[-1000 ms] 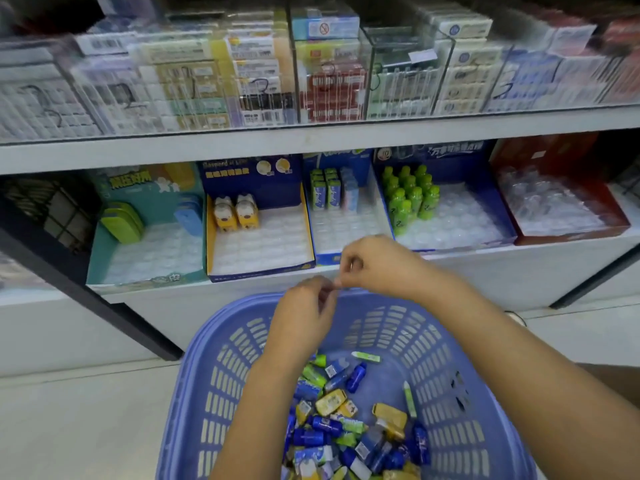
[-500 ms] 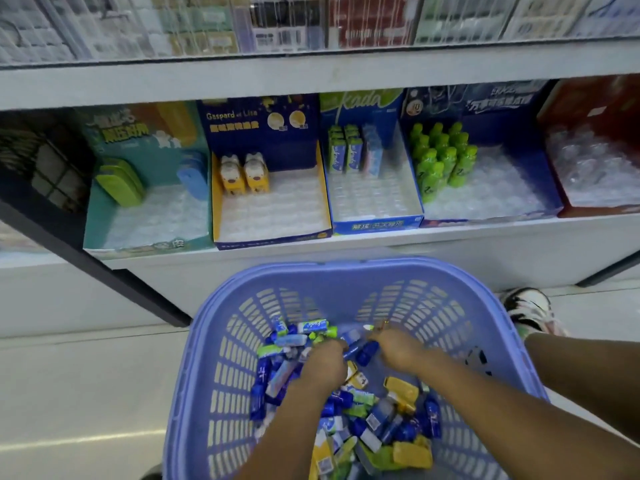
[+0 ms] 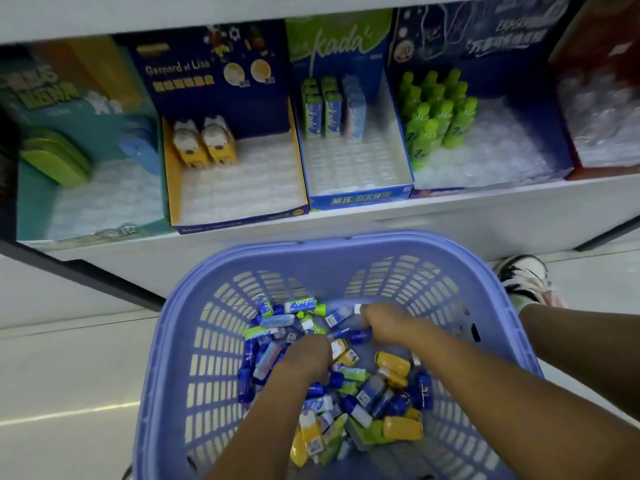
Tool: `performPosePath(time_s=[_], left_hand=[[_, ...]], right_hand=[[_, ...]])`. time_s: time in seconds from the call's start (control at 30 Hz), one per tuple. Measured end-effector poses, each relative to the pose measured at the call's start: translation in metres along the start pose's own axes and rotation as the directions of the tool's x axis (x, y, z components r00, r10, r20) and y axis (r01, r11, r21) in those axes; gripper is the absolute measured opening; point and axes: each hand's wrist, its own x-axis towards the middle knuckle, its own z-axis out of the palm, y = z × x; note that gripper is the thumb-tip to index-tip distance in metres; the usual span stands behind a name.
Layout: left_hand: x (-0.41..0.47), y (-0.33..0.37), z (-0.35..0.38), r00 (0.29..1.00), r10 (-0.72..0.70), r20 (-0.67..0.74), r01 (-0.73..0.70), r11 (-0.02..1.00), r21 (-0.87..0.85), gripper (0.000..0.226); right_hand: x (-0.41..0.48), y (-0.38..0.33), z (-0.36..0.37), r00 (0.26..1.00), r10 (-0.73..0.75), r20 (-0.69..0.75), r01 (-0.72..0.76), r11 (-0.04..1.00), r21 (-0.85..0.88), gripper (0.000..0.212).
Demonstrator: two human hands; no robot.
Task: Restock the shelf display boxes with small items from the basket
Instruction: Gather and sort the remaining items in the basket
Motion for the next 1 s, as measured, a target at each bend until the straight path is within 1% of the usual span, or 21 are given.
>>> performPosePath(time_s=[0.07, 0.1, 0.17, 0.2, 0.23, 0.3, 0.33, 0.37, 0.4, 0.43, 0.47, 0.5, 0.53, 0.57, 0.63, 0.7, 0.87, 0.93, 1.0], left_hand=[[-0.001, 0.0, 0.001, 1.0, 0.02, -0.002, -0.02, 1.0, -0.004, 0.033], [-0.001, -0.001, 0.001, 1.0, 0.031, -0.008, -0.031, 0.999, -0.012, 0.033], [-0.003, -0.004, 0.001, 0.998, 0.05, -0.022, -0.051, 0.998, -0.048, 0.028], [-0.005, -0.005, 0.001, 0.998, 0.052, -0.035, -0.056, 0.993, -0.106, 0.025], [-0.007, -0.006, 0.001, 0.998, 0.044, -0.043, -0.052, 0.977, -0.206, 0.023], [-0.014, -0.005, -0.006, 0.999, 0.01, -0.037, -0.025, 0.893, -0.449, 0.021], [-0.018, -0.001, -0.013, 1.0, -0.004, -0.026, -0.011, 0.826, -0.564, 0.022], [-0.023, 0.004, -0.022, 1.0, -0.009, -0.006, 0.002, 0.732, -0.681, 0.021], [-0.028, 0.012, -0.032, 1.0, -0.005, 0.023, 0.022, 0.589, -0.808, 0.018], [-0.034, 0.02, -0.042, 0.999, 0.014, 0.053, 0.042, 0.41, -0.911, 0.014], [-0.04, 0.029, -0.054, 0.997, 0.05, 0.057, 0.044, 0.234, -0.971, 0.013], [-0.046, 0.037, -0.065, 0.995, 0.088, 0.039, 0.031, 0.097, -0.995, 0.015], [-0.053, 0.045, -0.076, 0.992, 0.124, 0.007, 0.006, 0.008, -1.0, 0.018], [-0.061, 0.054, -0.087, 0.986, 0.164, -0.035, -0.029, -0.04, -0.999, 0.018], [-0.076, 0.071, -0.107, 0.965, 0.228, -0.132, -0.115, -0.084, -0.99, 0.015], [-0.088, 0.089, -0.121, 0.94, 0.253, -0.23, -0.213, -0.095, -0.972, 0.014], [-0.1, 0.119, -0.135, 0.88, 0.224, -0.418, -0.421, -0.035, -0.906, 0.018], [-0.098, 0.127, -0.137, 0.845, 0.153, -0.513, -0.521, 0.016, -0.853, 0.015], [-0.094, 0.135, -0.139, 0.782, 0.024, -0.623, -0.62, 0.139, -0.772, 0.017]], right_hand=[[-0.008, -0.001, -0.023, 0.999, 0.001, 0.038, -0.003, 0.998, 0.069, 0.014], [-0.012, 0.0, -0.034, 0.999, -0.019, 0.04, 0.013, 0.992, 0.129, 0.022], [-0.025, 0.002, -0.056, 0.998, -0.051, 0.042, 0.036, 0.953, 0.302, 0.033], [-0.032, 0.002, -0.067, 0.995, -0.084, 0.047, 0.059, 0.921, 0.385, 0.033], [-0.04, 0.001, -0.077, 0.991, -0.124, 0.051, 0.089, 0.893, 0.442, 0.032], [-0.058, 0.001, -0.097, 0.981, -0.19, 0.038, 0.146, 0.852, 0.503, 0.026], [-0.069, 0.002, -0.107, 0.974, -0.223, 0.026, 0.177, 0.835, 0.521, 0.022], [-0.08, 0.003, -0.118, 0.965, -0.26, 0.01, 0.217, 0.825, 0.521, 0.021], [-0.09, 0.005, -0.128, 0.953, -0.302, -0.008, 0.262, 0.812, 0.521, 0.024], [-0.102, 0.007, -0.138, 0.941, -0.337, -0.033, 0.306, 0.802, 0.513, 0.029], [-0.113, 0.009, -0.148, 0.931, -0.359, -0.058, 0.337, 0.792, 0.508, 0.035], [-0.125, 0.011, -0.157, 0.929, -0.358, -0.091, 0.351, 0.782, 0.514, 0.039], [-0.134, 0.013, -0.165, 0.931, -0.339, -0.134, 0.357, 0.776, 0.52, 0.042], [-0.143, 0.016, -0.172, 0.93, -0.315, -0.187, 0.366, 0.776, 0.514, 0.044], [-0.158, 0.02, -0.182, 0.916, -0.278, -0.288, 0.391, 0.772, 0.501, 0.044], [-0.17, 0.022, -0.189, 0.897, -0.265, -0.354, 0.425, 0.737, 0.525, 0.043], [-0.194, 0.03, -0.199, 0.856, -0.254, -0.45, 0.493, 0.661, 0.566, 0.046], [-0.199, 0.037, -0.2, 0.84, -0.237, -0.488, 0.522, 0.6, 0.606, 0.049], [-0.202, 0.046, -0.202, 0.833, -0.186, -0.521, 0.536, 0.504, 0.677, 0.045]])
